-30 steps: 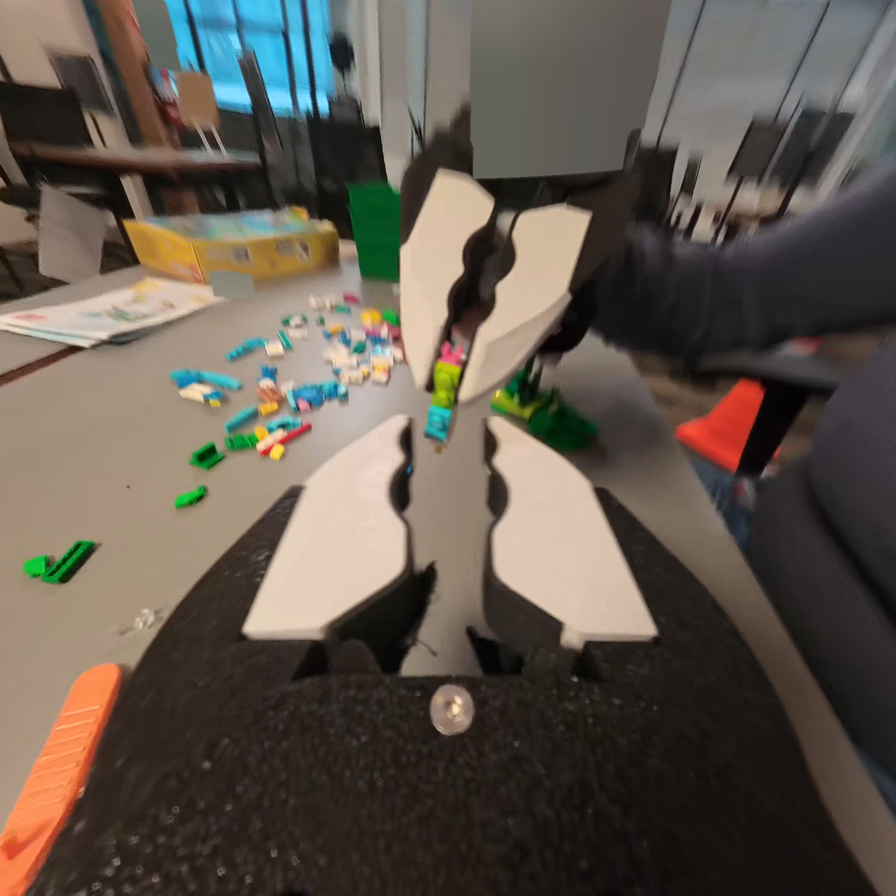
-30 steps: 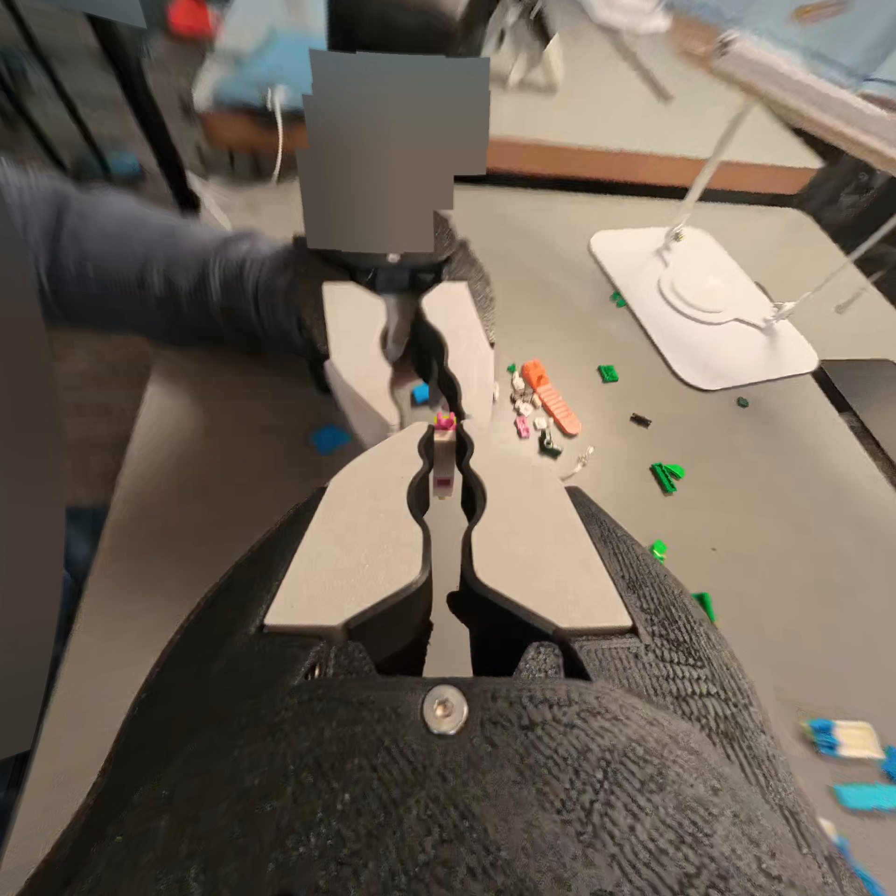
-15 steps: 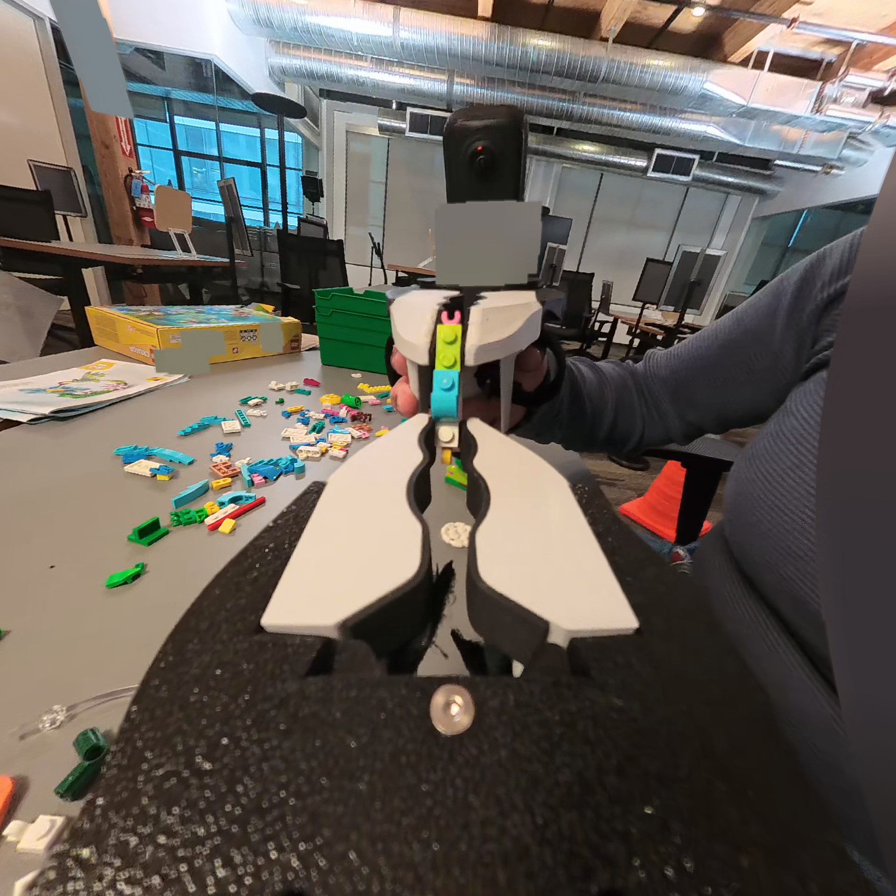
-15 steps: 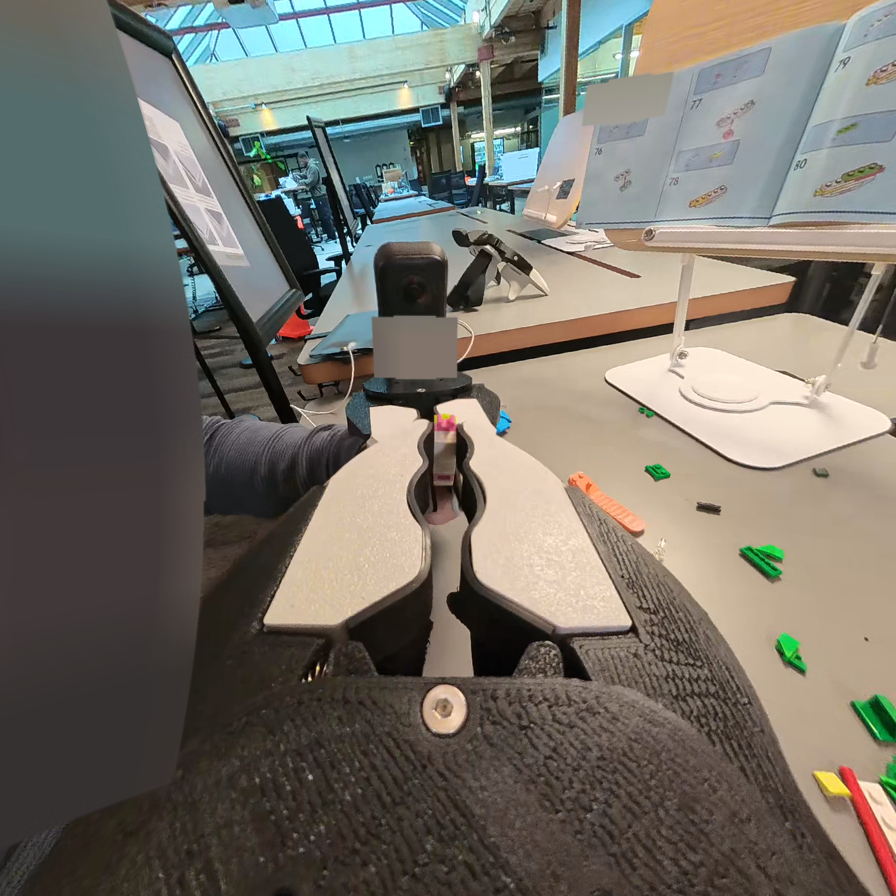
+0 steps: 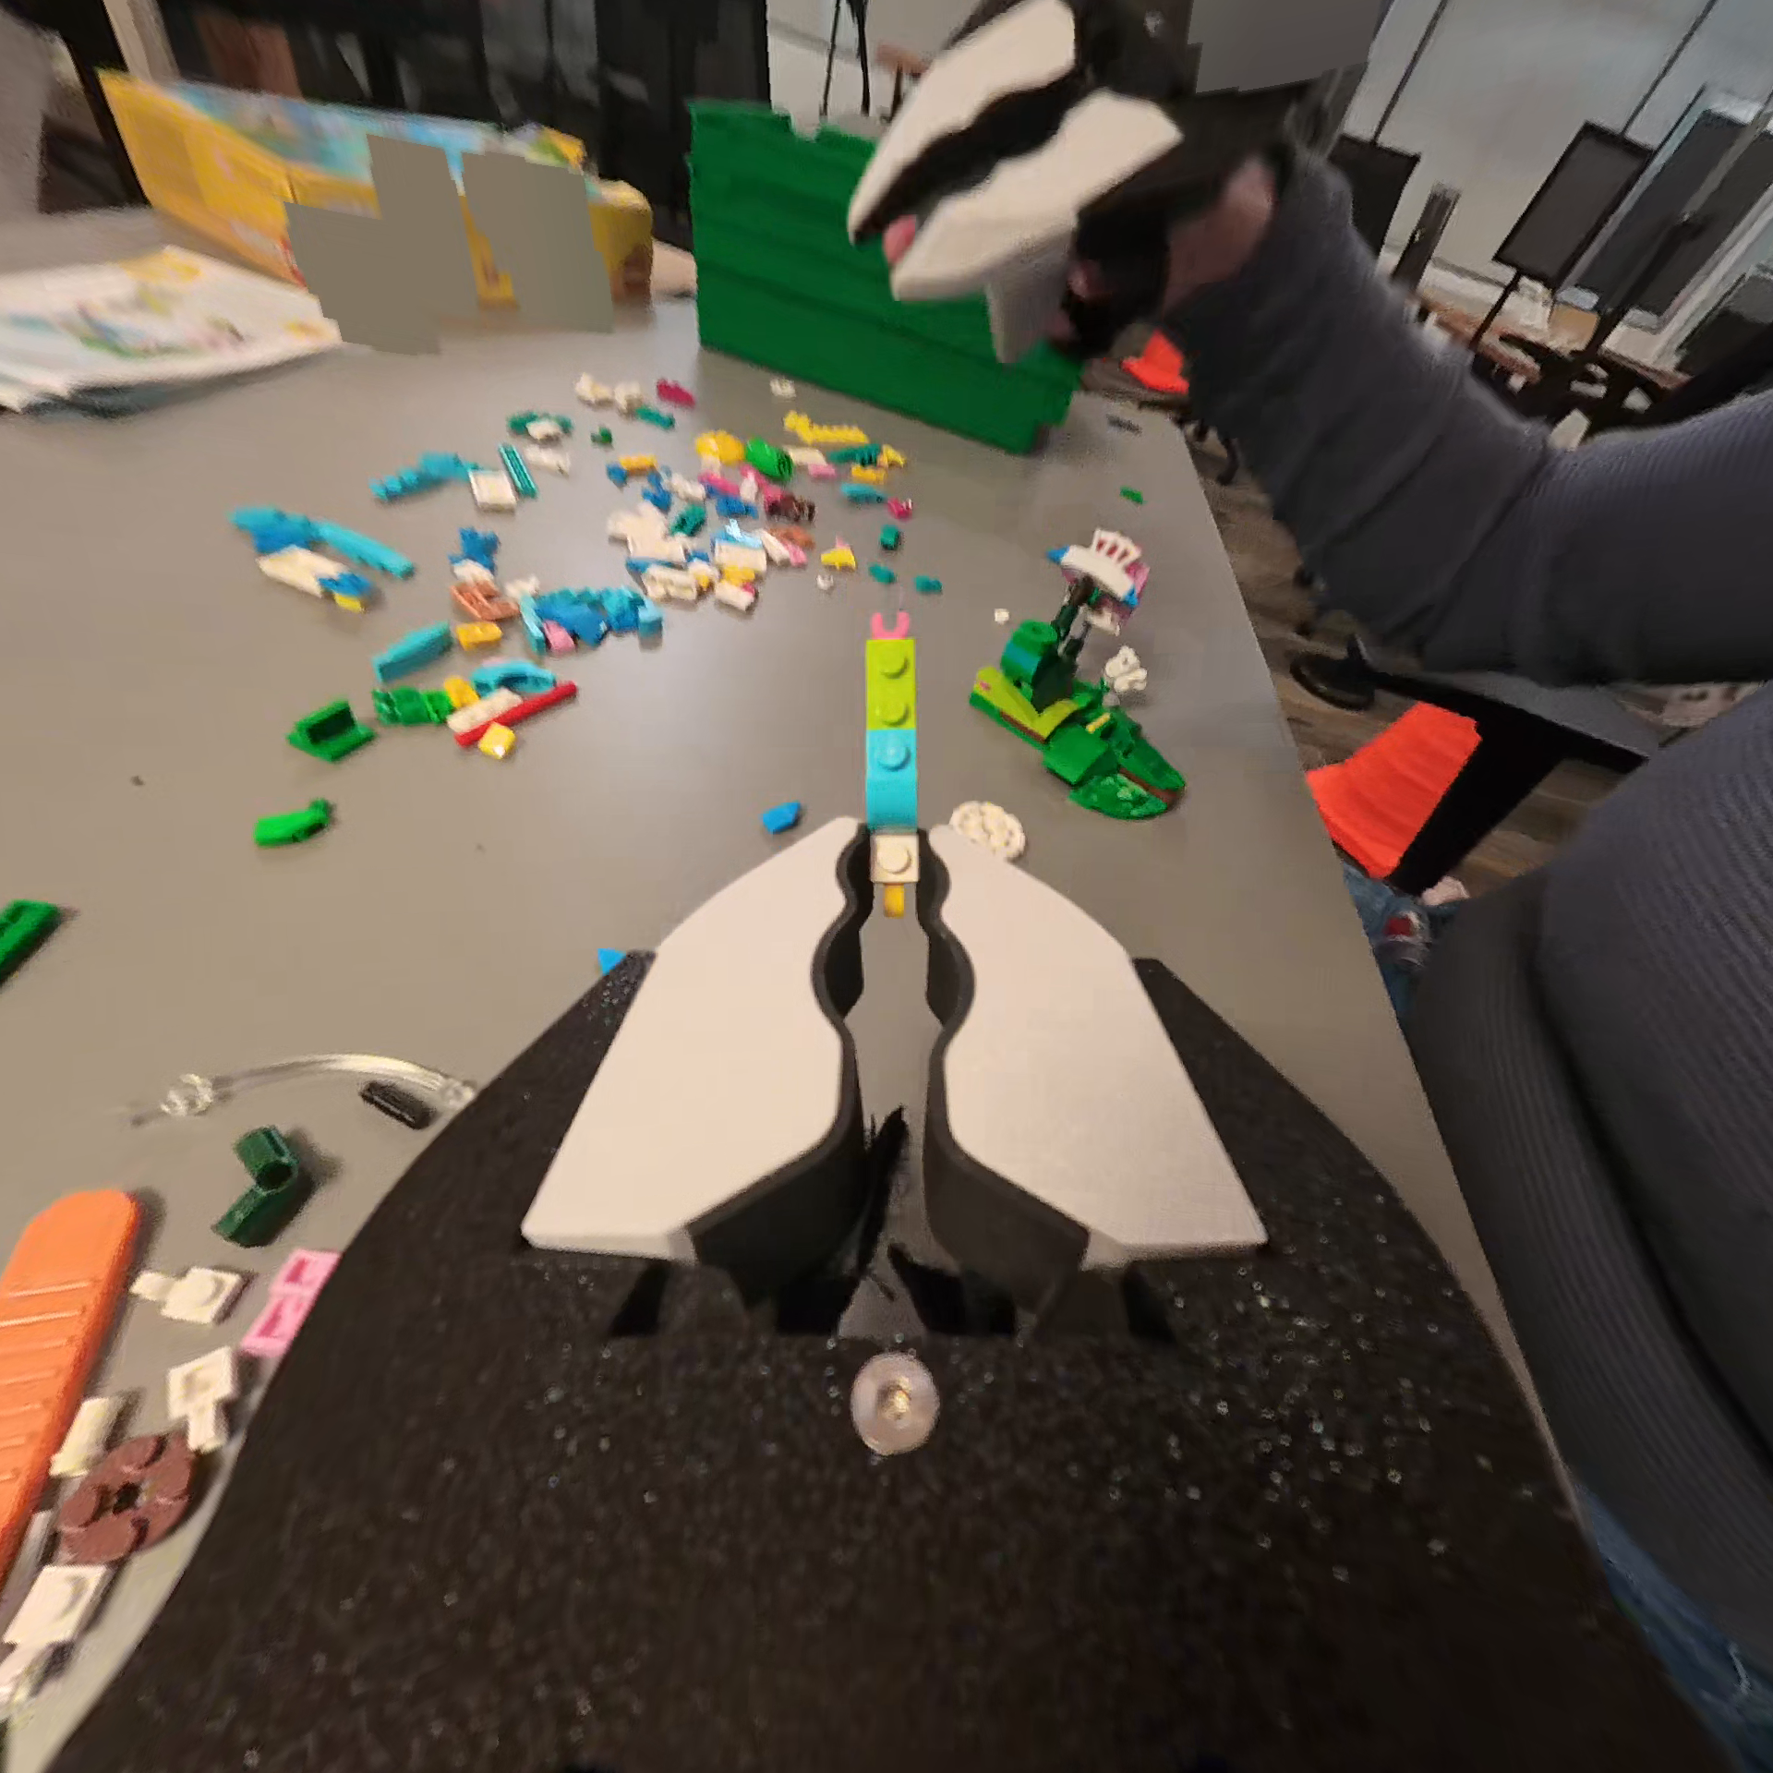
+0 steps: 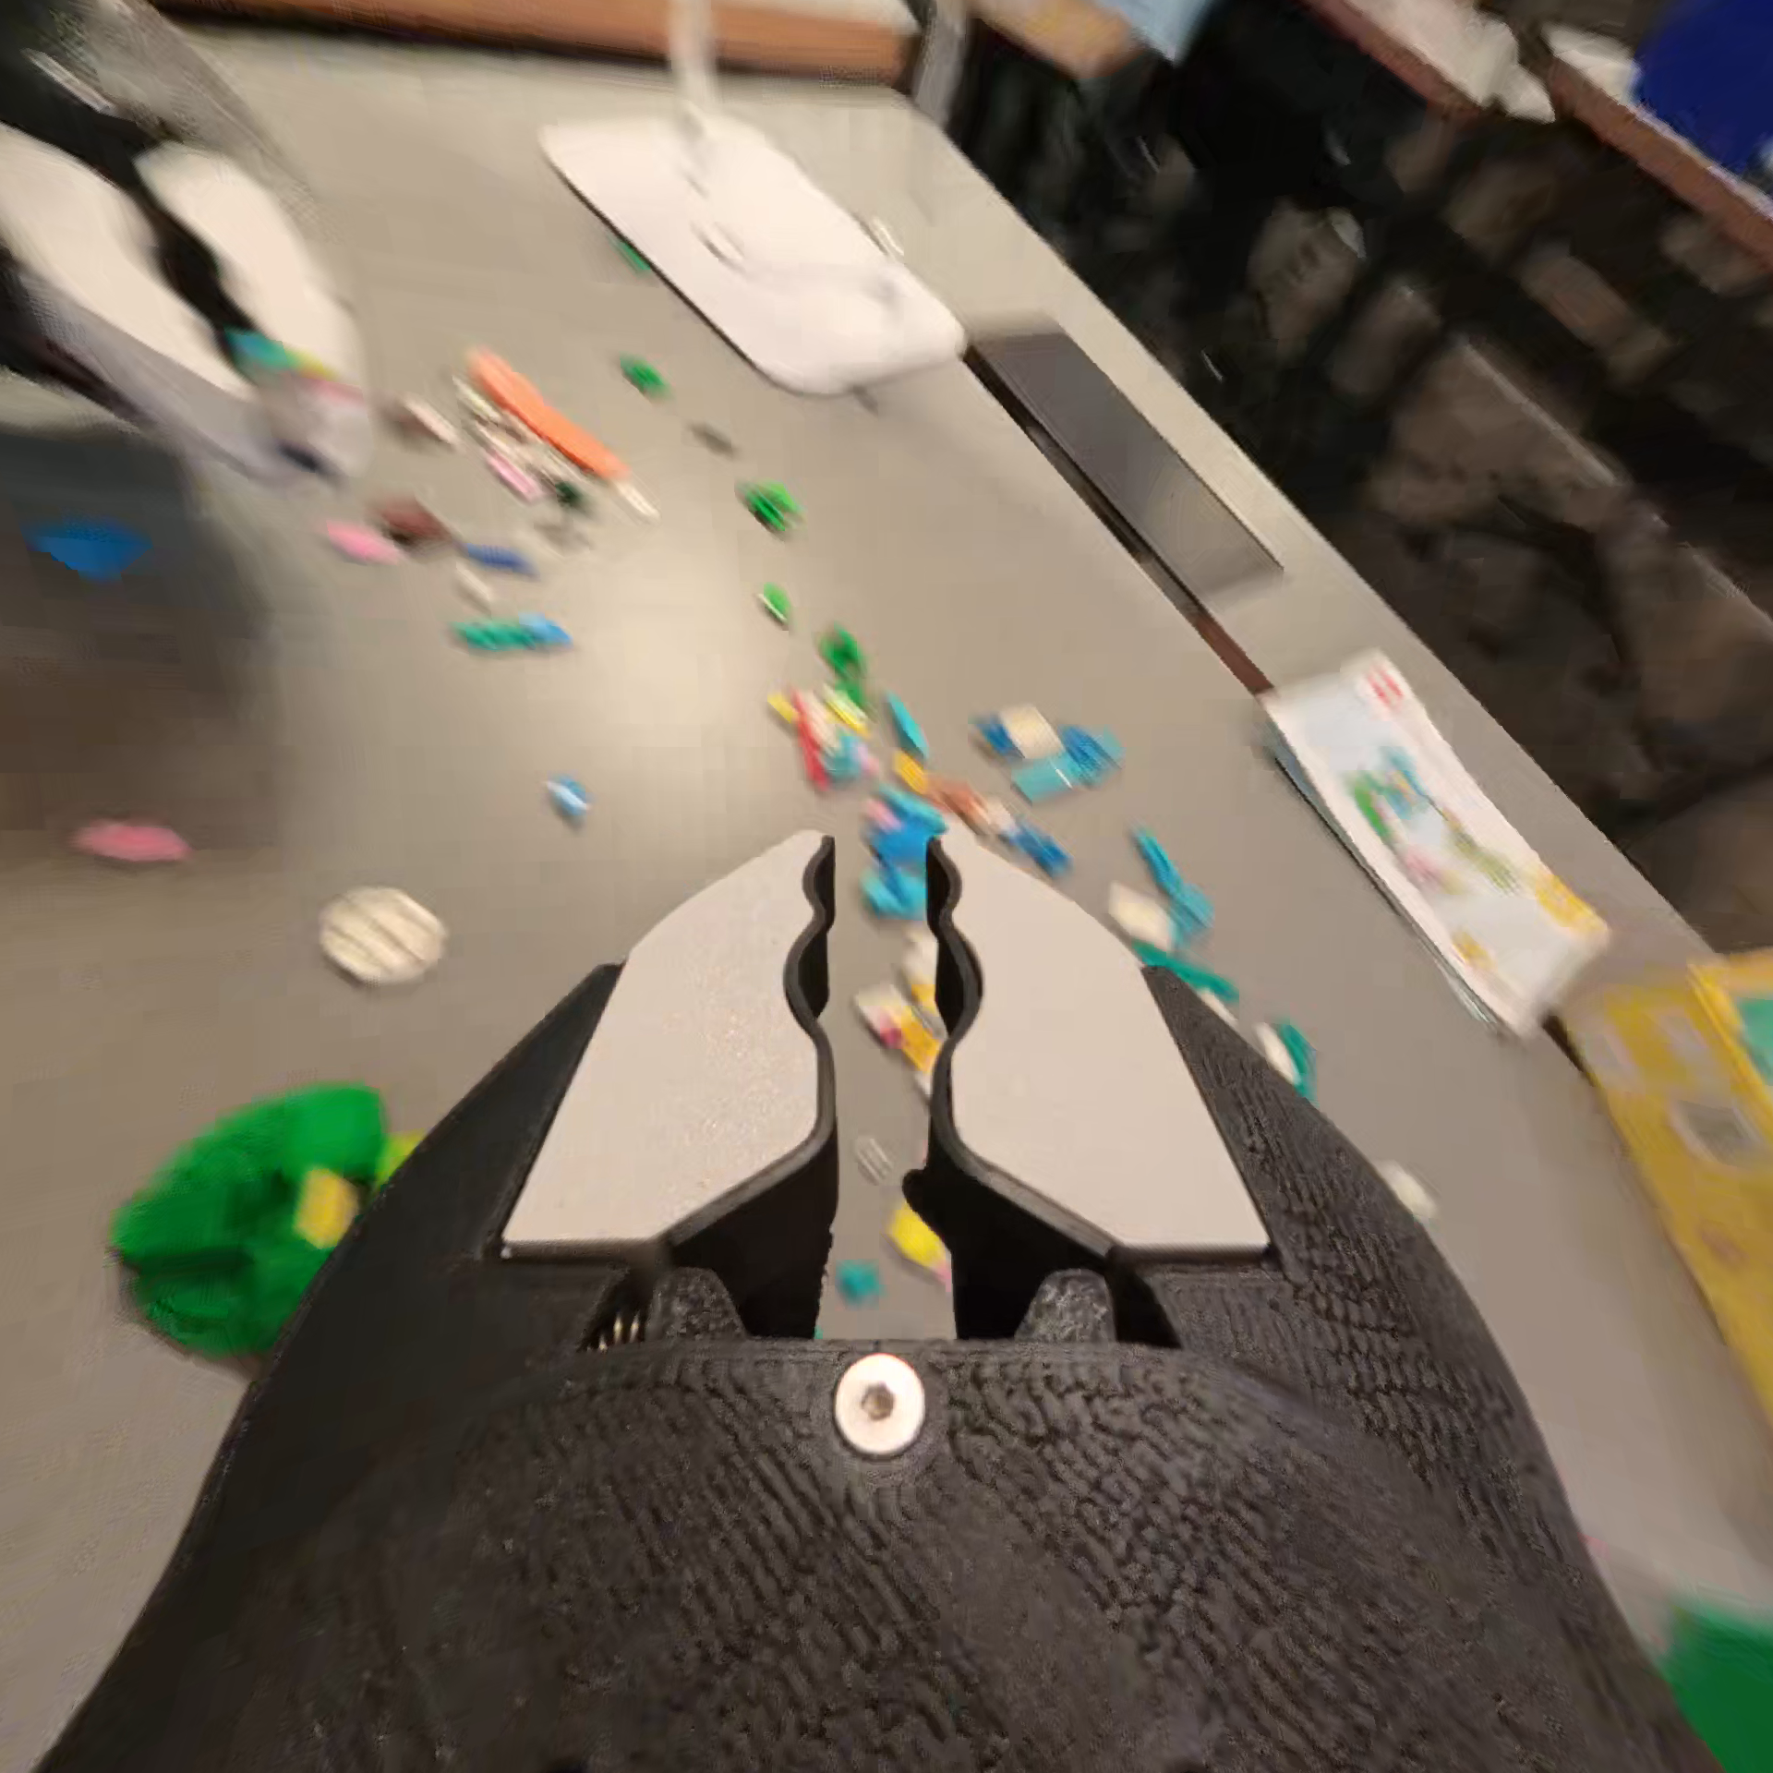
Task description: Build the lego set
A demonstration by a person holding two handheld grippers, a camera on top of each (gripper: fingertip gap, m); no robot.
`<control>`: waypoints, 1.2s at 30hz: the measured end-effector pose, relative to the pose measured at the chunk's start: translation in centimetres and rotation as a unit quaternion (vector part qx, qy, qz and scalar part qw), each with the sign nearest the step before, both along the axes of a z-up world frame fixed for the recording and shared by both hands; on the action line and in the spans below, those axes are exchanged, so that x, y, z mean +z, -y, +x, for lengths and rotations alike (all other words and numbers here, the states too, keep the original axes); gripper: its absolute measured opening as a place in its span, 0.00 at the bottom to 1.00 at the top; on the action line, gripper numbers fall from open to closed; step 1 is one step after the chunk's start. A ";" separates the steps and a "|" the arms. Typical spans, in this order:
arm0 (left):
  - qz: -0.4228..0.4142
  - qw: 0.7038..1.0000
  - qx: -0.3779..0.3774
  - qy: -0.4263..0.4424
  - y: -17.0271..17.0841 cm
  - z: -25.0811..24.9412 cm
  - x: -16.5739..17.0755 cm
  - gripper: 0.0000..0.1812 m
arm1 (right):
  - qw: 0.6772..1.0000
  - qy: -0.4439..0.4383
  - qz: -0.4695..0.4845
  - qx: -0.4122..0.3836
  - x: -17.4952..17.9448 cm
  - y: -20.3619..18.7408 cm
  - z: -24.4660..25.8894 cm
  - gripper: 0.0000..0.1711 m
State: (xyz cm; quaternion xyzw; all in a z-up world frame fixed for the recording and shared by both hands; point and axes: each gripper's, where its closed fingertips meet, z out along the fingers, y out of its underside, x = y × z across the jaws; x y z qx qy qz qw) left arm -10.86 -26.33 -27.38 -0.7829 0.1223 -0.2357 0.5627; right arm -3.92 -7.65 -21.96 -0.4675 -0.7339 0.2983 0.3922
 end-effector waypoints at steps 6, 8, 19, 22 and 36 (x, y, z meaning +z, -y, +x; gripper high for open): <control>-0.028 0.998 0.000 -0.062 -0.3 0.4 -1.7 0.04 | 0.975 0.205 0.025 -0.078 -6.2 -12.1 7.1 0.11; -0.026 0.997 0.001 -0.070 -0.3 0.4 -1.8 0.04 | 0.964 0.253 0.009 -0.078 -8.2 -13.7 8.5 0.11; -0.033 0.995 0.003 -0.099 -0.4 0.3 -2.8 0.04 | 0.960 0.280 0.009 -0.021 -10.7 -13.7 5.3 0.03; -0.035 0.994 0.002 -0.100 -0.4 0.3 -2.9 0.04 | 0.955 0.294 0.003 -0.038 -10.9 -14.6 4.0 0.05; -0.039 0.995 0.002 -0.096 -0.5 0.1 -3.2 0.04 | 0.953 0.300 -0.029 -0.002 -10.5 -10.2 2.5 0.04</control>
